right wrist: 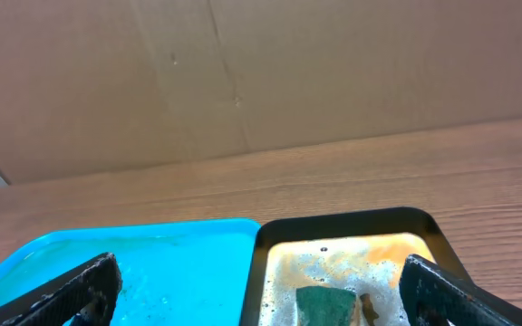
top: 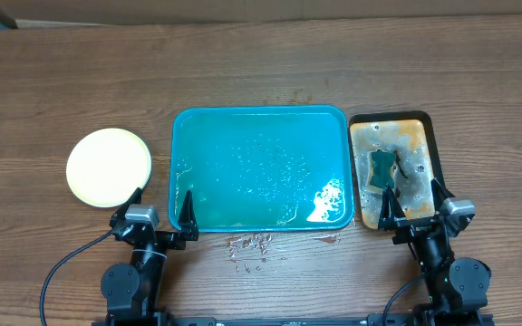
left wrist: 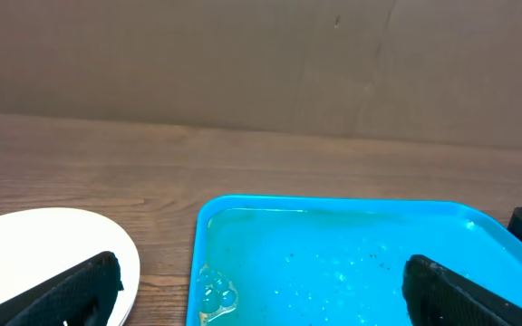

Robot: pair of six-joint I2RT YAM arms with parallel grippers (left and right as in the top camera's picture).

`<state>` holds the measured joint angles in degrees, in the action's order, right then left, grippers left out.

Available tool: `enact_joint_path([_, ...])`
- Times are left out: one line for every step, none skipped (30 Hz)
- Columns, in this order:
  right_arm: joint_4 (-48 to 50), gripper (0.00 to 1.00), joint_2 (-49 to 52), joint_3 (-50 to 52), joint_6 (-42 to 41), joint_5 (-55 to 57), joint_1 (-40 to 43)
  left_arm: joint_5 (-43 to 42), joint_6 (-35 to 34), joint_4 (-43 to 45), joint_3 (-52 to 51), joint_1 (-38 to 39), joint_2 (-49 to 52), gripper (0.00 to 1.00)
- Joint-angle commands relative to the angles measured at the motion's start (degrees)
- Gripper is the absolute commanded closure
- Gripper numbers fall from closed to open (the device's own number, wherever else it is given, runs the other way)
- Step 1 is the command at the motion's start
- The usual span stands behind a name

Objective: Clean dirty plates on tray and stack at the side

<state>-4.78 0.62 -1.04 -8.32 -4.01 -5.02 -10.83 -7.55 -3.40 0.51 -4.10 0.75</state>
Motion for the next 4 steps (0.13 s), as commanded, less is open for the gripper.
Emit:
enact_joint_path([0.17, 0.0, -0.46, 0.57, 0.0, 0.81, -0.39, 0.74, -0.17, -0.07, -0.2, 0.24, -0.5, 0.0])
enact_joint_path([0.17, 0.0, -0.46, 0.57, 0.0, 0.81, -0.39, 0.74, -0.17, -0.07, -0.2, 0.24, -0.5, 0.0])
enact_joint_path([0.17, 0.0, -0.46, 0.57, 0.0, 0.81, -0.39, 0.74, -0.17, -0.07, -0.2, 0.24, -0.5, 0.0])
enact_joint_path([0.2, 0.0, -0.46, 0.57, 0.0, 0.81, -0.39, 0.74, -0.17, -0.07, -0.2, 0.24, -0.5, 0.0])
